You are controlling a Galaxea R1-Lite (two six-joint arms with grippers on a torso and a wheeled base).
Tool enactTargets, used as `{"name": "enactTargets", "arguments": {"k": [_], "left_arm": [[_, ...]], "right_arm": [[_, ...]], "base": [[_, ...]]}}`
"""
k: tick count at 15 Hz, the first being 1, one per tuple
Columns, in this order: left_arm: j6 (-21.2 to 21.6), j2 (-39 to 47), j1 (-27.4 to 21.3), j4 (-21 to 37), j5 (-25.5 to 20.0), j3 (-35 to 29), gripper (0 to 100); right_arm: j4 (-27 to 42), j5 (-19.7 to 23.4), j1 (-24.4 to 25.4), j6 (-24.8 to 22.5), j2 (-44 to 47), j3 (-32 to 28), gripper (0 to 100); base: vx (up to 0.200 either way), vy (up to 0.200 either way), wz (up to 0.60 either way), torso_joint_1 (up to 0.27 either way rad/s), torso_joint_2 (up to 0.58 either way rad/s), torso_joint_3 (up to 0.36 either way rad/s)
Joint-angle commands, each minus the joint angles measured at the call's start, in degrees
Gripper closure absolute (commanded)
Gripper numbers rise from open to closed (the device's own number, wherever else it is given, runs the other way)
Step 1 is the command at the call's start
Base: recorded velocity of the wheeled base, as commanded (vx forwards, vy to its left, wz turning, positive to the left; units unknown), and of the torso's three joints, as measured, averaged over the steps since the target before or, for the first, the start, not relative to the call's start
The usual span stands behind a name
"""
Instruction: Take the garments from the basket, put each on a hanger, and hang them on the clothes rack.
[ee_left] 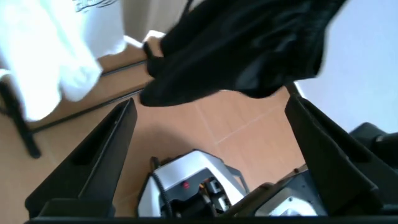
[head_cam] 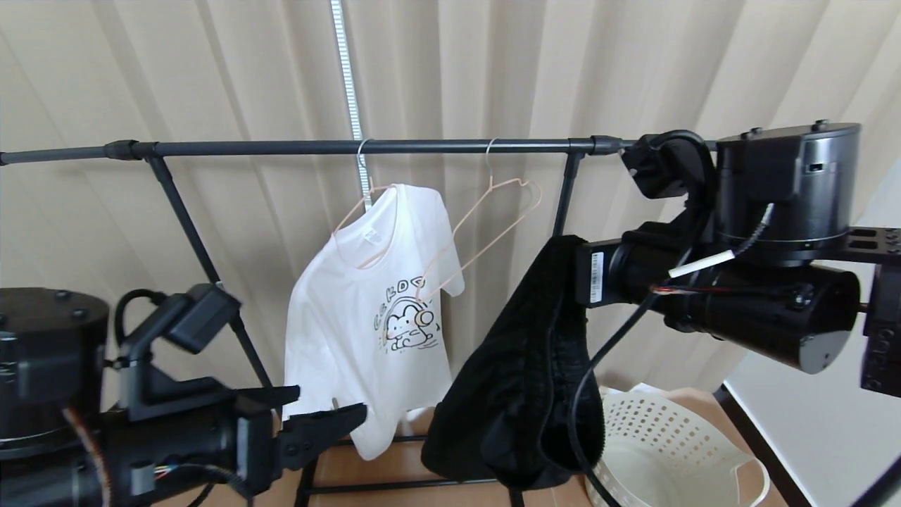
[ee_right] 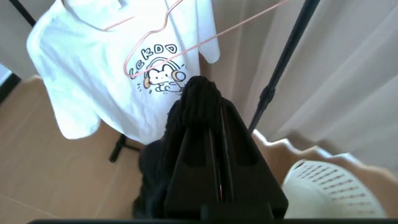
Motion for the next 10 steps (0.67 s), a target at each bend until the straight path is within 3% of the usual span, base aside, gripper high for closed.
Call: {"name": "enactTargets", "arguments": {"k": [1, 6, 7, 10], "left_arm": [[-1.8, 14.9, -7.0, -4.9, 0.2, -5.4, 0], [-5.3, 24.0, -13.1, -10.8, 2.8, -9.0, 0], [-9.8, 27.5, -16.4, -11.1, 6.0, -11.9, 0], [-14.9, 30.5, -19.0, -11.3, 10.0, -12.5, 0]], "right_arm": [[-0.2, -3.8, 1.7, 1.7, 6.3, -3.7, 100], [-3.9, -9.1, 4.0, 3.7, 8.9, -4.8, 100], [-6.3, -10.7, 4.1, 3.9, 9.4, -4.6, 100], [-6.6, -11.0, 4.1, 4.7, 8.8, -4.3, 100]], "base": [[0.0, 0.0, 0.0, 0.0, 0.0, 0.0], [0.0, 0.0, 0.0, 0.0, 0.0, 0.0], [0.0, 0.0, 0.0, 0.0, 0.0, 0.0], [0.0, 0.0, 0.0, 0.0, 0.0, 0.0]]}}
